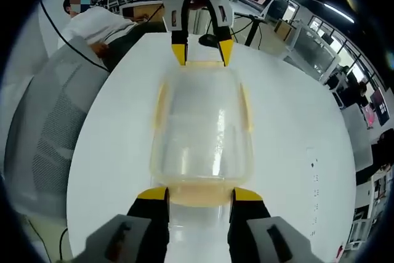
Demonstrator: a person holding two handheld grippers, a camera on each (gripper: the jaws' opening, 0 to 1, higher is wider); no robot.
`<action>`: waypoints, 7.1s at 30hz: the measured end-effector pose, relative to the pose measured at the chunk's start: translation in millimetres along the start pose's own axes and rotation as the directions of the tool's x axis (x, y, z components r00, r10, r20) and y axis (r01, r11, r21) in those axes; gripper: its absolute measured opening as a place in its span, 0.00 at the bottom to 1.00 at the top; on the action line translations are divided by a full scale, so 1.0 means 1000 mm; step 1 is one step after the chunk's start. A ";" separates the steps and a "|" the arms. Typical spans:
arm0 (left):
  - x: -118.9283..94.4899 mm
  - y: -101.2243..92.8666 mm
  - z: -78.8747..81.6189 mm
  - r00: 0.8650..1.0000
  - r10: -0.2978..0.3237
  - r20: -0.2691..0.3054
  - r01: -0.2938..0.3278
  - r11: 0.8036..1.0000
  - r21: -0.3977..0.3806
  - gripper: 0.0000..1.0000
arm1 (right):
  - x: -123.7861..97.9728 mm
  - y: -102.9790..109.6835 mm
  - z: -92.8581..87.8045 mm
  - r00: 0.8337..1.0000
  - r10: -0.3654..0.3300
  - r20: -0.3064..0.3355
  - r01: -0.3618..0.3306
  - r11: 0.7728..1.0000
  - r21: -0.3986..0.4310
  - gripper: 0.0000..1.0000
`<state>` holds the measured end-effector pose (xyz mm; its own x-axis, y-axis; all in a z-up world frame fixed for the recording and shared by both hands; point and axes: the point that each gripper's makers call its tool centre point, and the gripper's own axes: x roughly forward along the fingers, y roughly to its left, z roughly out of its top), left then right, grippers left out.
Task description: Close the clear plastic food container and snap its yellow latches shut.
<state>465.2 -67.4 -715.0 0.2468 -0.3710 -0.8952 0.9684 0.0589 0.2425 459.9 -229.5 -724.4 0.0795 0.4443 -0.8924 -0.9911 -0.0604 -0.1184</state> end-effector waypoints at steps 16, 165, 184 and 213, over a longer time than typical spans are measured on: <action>0.018 -0.001 0.025 1.000 -0.022 0.016 0.023 0.999 -0.027 0.36 | -0.011 -0.002 -0.029 1.000 0.023 0.008 -0.023 1.000 0.005 0.35; 0.053 -0.020 0.073 0.962 0.112 0.249 0.179 0.428 -0.886 0.33 | -0.008 0.003 -0.052 0.978 -0.173 0.120 -0.029 0.453 0.891 0.30; 0.052 -0.016 0.074 0.961 0.056 0.269 0.208 0.492 -0.845 0.35 | -0.011 0.007 -0.050 0.972 -0.198 0.126 -0.033 0.419 0.908 0.30; 0.033 -0.012 0.075 0.968 0.032 0.247 0.175 0.621 -0.764 0.43 | -0.028 0.005 -0.047 0.986 -0.118 0.115 0.002 0.710 0.704 0.28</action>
<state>459.2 -150.1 -719.7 0.2604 -0.5867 -0.7668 0.6732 0.6796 -0.2914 458.0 -284.1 -720.1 0.1829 0.5485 -0.8159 -0.7785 0.5876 0.2206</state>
